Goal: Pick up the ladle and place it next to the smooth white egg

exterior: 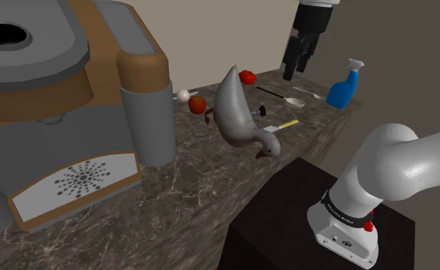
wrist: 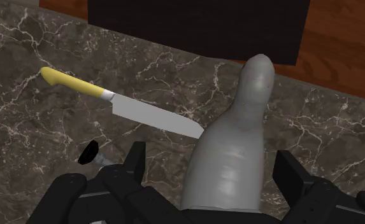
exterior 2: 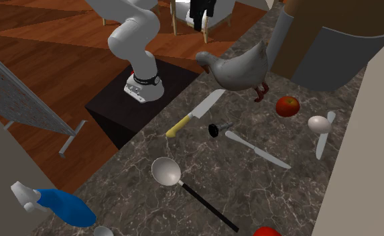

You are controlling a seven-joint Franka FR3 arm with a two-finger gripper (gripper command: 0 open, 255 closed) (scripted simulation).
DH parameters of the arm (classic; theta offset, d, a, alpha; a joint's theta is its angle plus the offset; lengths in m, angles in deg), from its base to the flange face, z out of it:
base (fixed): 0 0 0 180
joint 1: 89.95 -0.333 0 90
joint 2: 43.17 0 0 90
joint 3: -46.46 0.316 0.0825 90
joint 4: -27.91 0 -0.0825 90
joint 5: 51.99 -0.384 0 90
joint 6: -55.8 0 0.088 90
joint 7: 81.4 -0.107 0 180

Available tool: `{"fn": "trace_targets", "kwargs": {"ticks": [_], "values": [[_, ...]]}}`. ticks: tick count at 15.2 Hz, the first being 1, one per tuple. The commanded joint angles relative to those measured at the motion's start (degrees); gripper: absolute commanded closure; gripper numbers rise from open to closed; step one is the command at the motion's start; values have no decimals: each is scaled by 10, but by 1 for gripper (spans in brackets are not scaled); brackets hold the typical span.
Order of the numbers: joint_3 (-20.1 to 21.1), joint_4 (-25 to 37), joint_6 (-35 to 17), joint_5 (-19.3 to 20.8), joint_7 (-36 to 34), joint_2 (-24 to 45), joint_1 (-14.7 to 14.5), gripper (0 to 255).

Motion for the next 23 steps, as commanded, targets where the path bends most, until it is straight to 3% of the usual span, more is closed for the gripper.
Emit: {"fn": "trace_targets", "kwargs": {"ticks": [1,14,23], "values": [[0,0,0,0,0,0,0,0],[-140,-35,-183,60,112,118,52,0],[-239,9,-299,45,202,263,67,0]]}}
